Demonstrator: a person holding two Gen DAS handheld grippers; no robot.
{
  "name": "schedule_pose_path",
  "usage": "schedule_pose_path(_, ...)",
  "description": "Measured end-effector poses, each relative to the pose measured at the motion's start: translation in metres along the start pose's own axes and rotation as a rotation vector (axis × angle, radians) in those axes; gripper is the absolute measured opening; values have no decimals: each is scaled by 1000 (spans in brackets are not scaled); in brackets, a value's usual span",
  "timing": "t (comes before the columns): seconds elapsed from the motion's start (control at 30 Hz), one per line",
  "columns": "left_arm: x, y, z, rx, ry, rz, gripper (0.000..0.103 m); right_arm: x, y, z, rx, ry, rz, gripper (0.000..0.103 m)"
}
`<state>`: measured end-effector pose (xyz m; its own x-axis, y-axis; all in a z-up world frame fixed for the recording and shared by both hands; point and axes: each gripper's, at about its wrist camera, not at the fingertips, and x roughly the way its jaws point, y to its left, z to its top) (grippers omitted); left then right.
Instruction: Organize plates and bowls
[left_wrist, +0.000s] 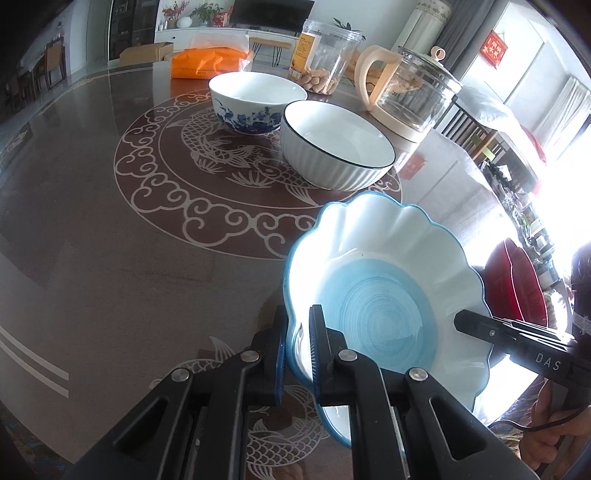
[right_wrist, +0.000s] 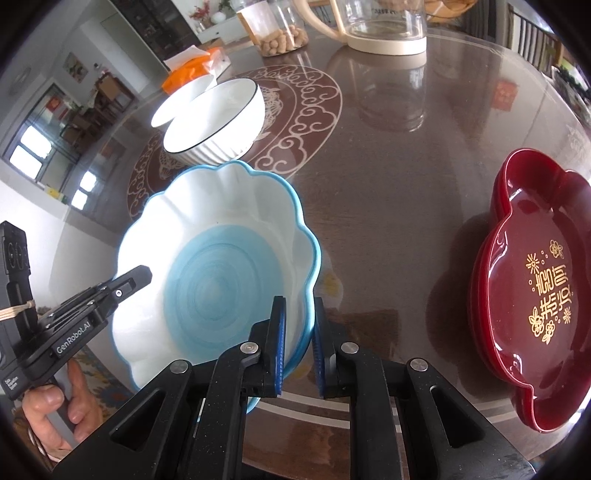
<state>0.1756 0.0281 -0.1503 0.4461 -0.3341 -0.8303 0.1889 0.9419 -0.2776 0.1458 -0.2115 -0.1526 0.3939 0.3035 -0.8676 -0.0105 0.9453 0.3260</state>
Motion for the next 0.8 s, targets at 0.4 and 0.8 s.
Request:
schedule_pose_path(0.4,-52,15,-5,-81,-178,135,80,-37,-14,-11,64,-129,5,61)
schedule_pose_path(0.8,-104,-16,-38,-5,-226,234,88,-115,5,-71,33,-460,-183,69)
